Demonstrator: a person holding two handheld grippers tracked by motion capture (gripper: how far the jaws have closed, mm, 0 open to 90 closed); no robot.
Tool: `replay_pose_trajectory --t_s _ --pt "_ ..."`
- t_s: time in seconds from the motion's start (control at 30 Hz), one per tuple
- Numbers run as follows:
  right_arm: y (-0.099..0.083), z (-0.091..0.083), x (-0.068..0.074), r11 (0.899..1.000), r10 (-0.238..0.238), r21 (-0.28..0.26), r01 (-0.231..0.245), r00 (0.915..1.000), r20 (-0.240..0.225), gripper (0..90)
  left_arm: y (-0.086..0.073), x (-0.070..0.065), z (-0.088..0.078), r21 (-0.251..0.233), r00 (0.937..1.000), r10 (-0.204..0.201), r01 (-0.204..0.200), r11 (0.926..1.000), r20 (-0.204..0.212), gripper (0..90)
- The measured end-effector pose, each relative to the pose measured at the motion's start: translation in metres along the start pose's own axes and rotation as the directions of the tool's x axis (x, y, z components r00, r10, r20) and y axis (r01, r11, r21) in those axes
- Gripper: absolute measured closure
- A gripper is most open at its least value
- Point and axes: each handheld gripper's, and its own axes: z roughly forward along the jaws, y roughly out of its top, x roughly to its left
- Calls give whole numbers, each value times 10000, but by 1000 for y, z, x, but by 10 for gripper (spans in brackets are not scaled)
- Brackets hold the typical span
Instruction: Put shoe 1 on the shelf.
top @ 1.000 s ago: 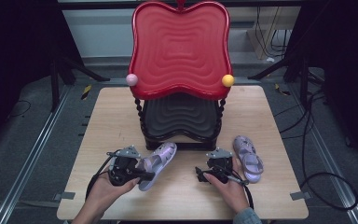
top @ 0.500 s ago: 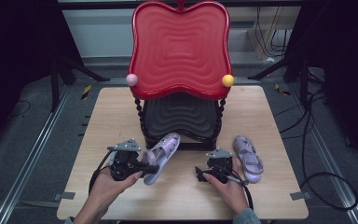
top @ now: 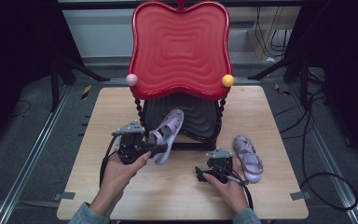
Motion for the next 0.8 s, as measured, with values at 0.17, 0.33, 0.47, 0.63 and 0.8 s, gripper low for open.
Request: replay_pose_trajectory --t_s 0.17,0.33,0.47,0.63,0.8 --pt "0 0 0 10000 2 -3 -2 10000 0 54 6 5 10 -739 9992 -120 92 9972 -386 863" --pt "0 0 0 10000 -16 -12 16 10000 4 54 7 11 20 -1230 9966 -292 195 9922 -773 863" --pt "0 0 0 10000 -15 -13 15 10000 2 55 11 13 29 -1575 9932 -292 112 9875 -1126 863" --pt "0 0 0 10000 -28 -9 28 10000 -14 54 23 14 37 -2028 9833 -100 -275 9788 -1819 862" --pt "0 0 0 10000 -9 1 9 10000 -28 55 33 8 47 -2341 9622 373 -1031 9667 -2698 862"
